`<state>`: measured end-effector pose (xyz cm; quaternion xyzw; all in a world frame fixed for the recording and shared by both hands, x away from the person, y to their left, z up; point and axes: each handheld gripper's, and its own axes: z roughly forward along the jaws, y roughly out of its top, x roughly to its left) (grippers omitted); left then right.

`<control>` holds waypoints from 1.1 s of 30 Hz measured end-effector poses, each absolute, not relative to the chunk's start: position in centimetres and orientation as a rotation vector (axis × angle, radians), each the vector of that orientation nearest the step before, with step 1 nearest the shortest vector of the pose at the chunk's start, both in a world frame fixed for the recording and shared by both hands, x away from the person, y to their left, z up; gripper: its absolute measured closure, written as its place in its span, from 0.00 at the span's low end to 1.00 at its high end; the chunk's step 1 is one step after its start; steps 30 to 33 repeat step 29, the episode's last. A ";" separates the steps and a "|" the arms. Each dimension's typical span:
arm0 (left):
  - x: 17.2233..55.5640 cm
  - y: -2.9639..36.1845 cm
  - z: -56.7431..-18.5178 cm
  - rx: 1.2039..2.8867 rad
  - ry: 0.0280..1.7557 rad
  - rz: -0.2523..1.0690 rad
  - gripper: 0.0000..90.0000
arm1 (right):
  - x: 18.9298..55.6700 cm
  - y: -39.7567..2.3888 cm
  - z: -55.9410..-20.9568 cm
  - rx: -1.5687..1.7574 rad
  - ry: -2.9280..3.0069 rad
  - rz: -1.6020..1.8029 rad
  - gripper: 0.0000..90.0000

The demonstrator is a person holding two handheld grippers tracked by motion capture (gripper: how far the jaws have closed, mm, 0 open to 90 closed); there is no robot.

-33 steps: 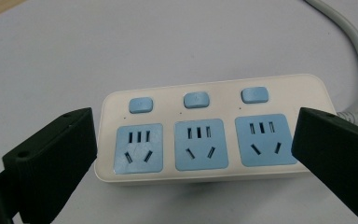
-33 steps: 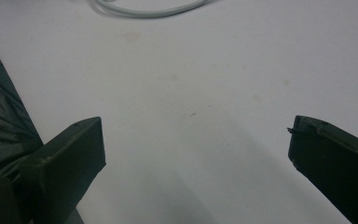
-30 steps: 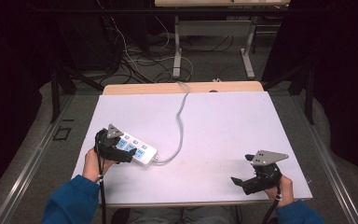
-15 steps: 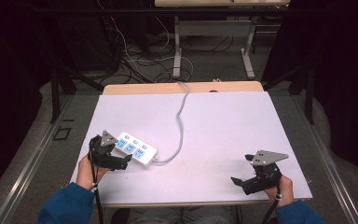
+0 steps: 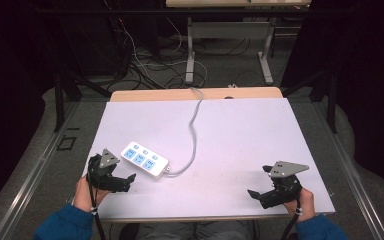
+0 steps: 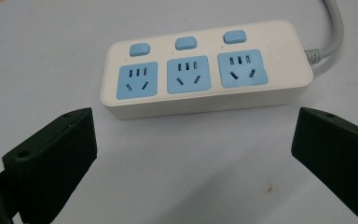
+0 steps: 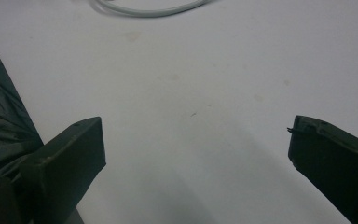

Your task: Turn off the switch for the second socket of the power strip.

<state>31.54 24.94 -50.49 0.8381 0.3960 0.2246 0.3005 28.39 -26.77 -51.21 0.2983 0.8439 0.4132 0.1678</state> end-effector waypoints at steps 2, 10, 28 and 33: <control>31.2 25.2 -50.5 2.232 1.045 0.605 0.00 | 28.3 -26.8 -51.1 0.852 2.411 1.165 0.04; 29.9 26.2 -50.9 2.208 1.036 0.629 0.00 | 28.4 -26.7 -51.2 0.860 2.397 1.165 0.04; 27.8 28.1 -51.4 2.175 1.023 0.651 0.00 | 28.4 -26.7 -51.2 0.858 2.420 1.159 0.04; 27.9 28.1 -51.4 2.169 1.023 0.655 0.00 | 28.5 -26.7 -51.3 0.849 2.412 1.159 0.04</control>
